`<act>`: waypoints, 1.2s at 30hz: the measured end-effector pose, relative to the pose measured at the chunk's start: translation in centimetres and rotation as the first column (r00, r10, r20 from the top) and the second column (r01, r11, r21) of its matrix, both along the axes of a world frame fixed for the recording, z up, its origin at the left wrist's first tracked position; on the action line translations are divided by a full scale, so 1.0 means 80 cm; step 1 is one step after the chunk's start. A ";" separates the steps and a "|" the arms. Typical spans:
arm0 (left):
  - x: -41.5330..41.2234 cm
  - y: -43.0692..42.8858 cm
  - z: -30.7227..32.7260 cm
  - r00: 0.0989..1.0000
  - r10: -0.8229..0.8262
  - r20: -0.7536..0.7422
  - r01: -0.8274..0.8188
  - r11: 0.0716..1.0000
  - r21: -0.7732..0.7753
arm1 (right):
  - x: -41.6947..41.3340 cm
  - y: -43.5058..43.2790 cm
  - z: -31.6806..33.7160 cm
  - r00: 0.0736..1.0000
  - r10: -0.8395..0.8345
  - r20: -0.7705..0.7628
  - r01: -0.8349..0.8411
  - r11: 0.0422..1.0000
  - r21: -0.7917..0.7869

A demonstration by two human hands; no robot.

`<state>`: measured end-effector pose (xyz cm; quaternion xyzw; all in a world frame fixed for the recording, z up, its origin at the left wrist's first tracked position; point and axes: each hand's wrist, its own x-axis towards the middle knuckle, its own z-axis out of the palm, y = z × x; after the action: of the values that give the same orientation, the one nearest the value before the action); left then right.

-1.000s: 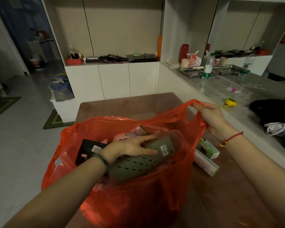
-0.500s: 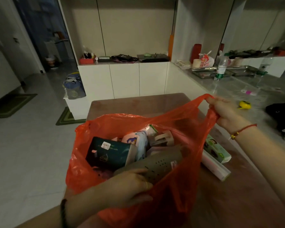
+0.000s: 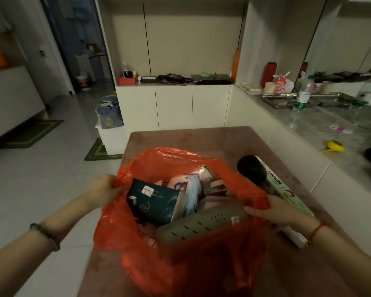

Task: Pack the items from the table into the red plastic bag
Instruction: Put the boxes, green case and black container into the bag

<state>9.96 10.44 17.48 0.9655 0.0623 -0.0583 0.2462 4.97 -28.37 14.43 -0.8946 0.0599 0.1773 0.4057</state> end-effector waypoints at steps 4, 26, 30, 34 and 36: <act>0.010 -0.024 -0.001 0.999 0.039 -0.008 -0.039 0.892 -0.450 | 0.011 -0.010 -0.005 0.964 -0.216 0.155 0.223 0.975 -0.027; 0.046 -0.053 0.054 0.963 0.206 0.176 0.042 0.529 -0.847 | 0.129 -0.008 0.079 0.818 -0.504 0.276 0.256 0.750 0.610; 0.032 -0.054 0.041 0.992 0.089 0.088 0.004 0.675 -0.738 | 0.105 -0.030 0.037 0.885 -0.407 0.227 0.290 0.862 0.416; 0.019 -0.056 0.035 0.999 0.052 -0.005 -0.043 0.750 -0.660 | 0.086 -0.052 0.027 0.969 -0.210 0.129 0.171 0.949 0.264; 0.014 -0.055 0.034 0.998 0.055 -0.022 -0.055 0.744 -0.666 | 0.076 -0.067 0.043 0.998 -0.057 0.019 0.049 0.954 0.297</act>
<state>11.11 6.03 20.19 0.8119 0.0658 -0.0698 0.5759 11.04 -33.75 17.86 -0.8242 0.0510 0.1610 0.5405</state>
